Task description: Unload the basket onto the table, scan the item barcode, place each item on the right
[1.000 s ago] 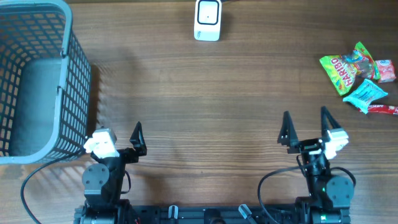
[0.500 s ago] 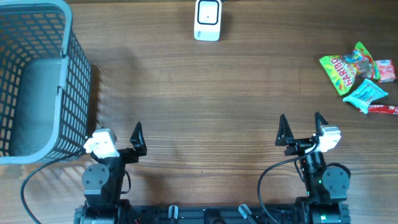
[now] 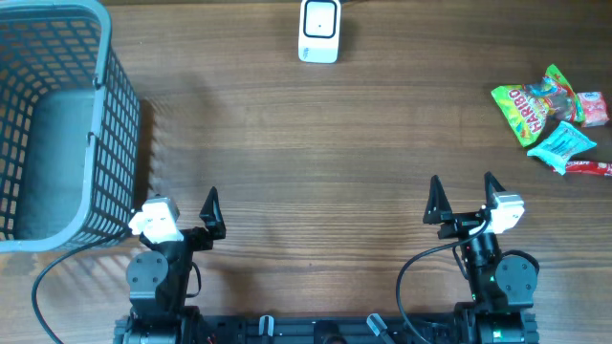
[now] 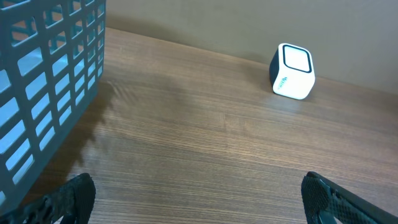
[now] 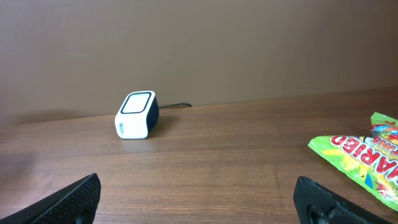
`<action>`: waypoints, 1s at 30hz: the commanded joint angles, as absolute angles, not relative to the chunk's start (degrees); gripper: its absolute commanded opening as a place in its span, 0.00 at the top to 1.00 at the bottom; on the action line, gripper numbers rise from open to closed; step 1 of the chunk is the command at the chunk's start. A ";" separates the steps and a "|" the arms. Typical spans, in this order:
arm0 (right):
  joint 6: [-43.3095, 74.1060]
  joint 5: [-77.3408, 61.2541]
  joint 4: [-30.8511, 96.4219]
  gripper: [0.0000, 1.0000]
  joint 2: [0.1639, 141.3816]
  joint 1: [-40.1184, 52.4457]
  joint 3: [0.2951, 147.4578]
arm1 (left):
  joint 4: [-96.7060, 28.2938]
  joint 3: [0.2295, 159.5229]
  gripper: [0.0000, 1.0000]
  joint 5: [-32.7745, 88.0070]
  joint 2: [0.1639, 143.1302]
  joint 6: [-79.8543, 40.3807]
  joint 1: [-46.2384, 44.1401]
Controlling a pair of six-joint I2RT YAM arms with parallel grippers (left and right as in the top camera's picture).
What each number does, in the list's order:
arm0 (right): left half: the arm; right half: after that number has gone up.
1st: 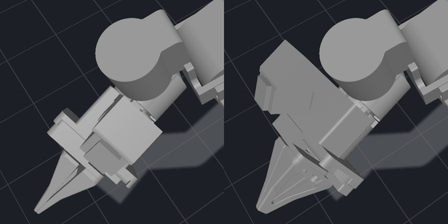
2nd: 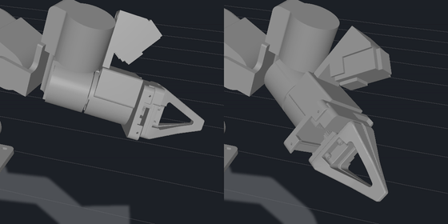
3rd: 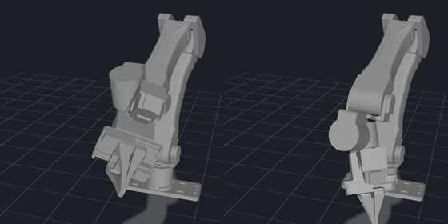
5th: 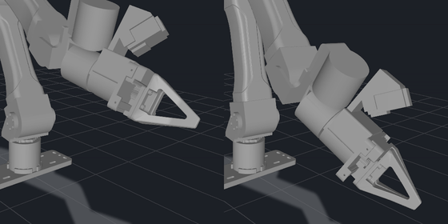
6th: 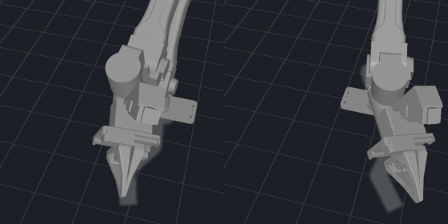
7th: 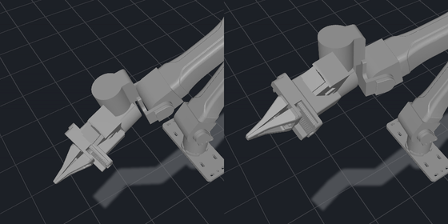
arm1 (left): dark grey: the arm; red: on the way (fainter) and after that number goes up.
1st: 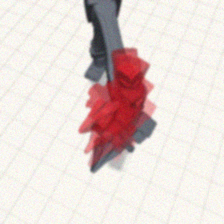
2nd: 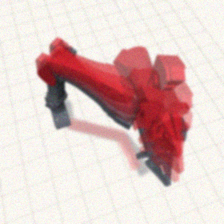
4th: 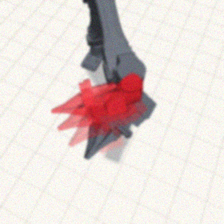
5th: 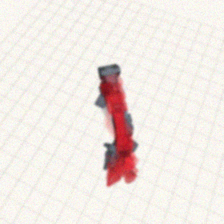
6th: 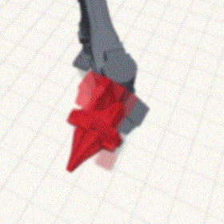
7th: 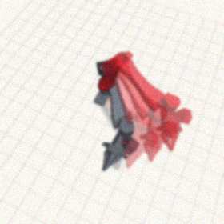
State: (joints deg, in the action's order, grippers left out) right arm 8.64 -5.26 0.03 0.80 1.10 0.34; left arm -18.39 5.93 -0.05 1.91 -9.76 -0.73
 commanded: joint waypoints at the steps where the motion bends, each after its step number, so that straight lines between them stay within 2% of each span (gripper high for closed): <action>1: 7.53 -4.27 -0.10 0.01 0.58 1.54 0.30 | -18.26 5.67 0.00 0.60 1.67 -9.89 -0.51; 18: 7.53 -4.27 -0.12 0.00 0.58 1.54 0.30 | -18.11 5.67 0.00 0.56 1.72 -9.87 -0.51; 23: 7.53 -4.27 -0.10 0.00 0.58 1.54 0.30 | -10.31 5.61 0.00 0.84 1.72 -9.87 -0.51; 30: 7.53 -4.27 -0.12 0.00 0.58 1.54 0.30 | -6.00 3.84 0.00 0.40 0.78 -9.39 -0.51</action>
